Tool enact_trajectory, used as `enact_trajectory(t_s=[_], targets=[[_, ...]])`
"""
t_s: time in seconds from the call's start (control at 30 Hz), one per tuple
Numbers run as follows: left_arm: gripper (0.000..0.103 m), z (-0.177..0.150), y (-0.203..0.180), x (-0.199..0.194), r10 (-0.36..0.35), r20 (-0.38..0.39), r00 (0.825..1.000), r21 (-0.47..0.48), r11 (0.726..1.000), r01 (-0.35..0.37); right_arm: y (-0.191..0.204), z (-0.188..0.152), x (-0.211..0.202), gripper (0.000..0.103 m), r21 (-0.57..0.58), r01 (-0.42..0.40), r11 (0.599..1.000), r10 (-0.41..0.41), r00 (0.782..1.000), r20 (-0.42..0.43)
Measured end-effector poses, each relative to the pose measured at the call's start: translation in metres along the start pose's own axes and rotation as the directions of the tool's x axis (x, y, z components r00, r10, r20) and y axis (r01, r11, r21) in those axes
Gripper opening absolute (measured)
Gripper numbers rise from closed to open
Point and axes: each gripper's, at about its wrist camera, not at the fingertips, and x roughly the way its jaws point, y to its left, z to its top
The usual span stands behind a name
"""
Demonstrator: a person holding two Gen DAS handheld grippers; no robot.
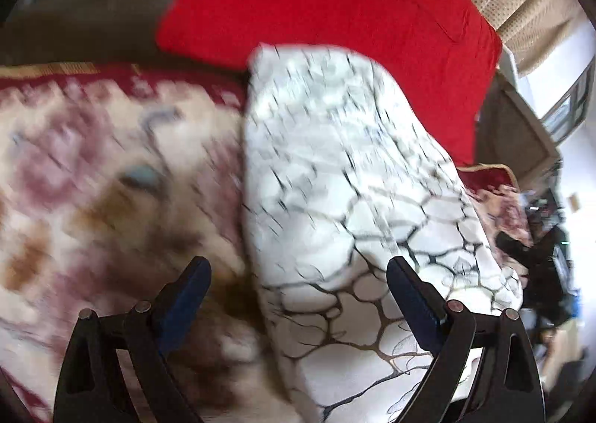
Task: Fold large clothes
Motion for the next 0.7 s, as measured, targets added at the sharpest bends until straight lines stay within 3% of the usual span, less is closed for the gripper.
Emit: enact_trajectory(t_s=[0.07, 0.17, 0.3, 0.4, 0.53, 0.7], targets=[[0.095, -0.005, -0.007, 0.008, -0.063, -0.020, 0.998, -0.030, 0.998, 0.063, -0.006, -0.002, 0.009, 0.097, 0.036, -0.066, 0.997, 0.068, 0.997, -0.040], [0.095, -0.006, -0.019, 0.007, -0.031, 0.005, 1.000, -0.004, 1.000, 0.031, 0.003, -0.004, 0.027, 0.097, 0.047, -0.150, 0.988, 0.154, 0.982, -0.110], [0.095, 0.006, -0.042, 0.014, 0.108, 0.056, 0.993, 0.126, 0.985, -0.114, 0.023, -0.007, 0.052, 0.099, -0.047, -0.061, 0.997, 0.054, 0.990, -0.132], [0.095, 0.004, -0.057, 0.015, 0.185, 0.094, 0.978, 0.204, 0.958, -0.201, 0.040, -0.013, 0.060, 0.099, -0.131, -0.085, 0.988, 0.068, 0.989, -0.131], [0.095, 0.008, -0.064, 0.019, 0.230, 0.124, 0.965, 0.248, 0.935, -0.255, 0.044, -0.016, 0.065, 0.094, -0.142, -0.118, 0.983, 0.100, 0.987, -0.124], [0.095, 0.008, -0.066, 0.022, 0.256, 0.138, 0.957, 0.261, 0.923, -0.284, 0.026, -0.009, 0.057, 0.077, -0.143, -0.111, 0.984, 0.093, 0.987, -0.127]])
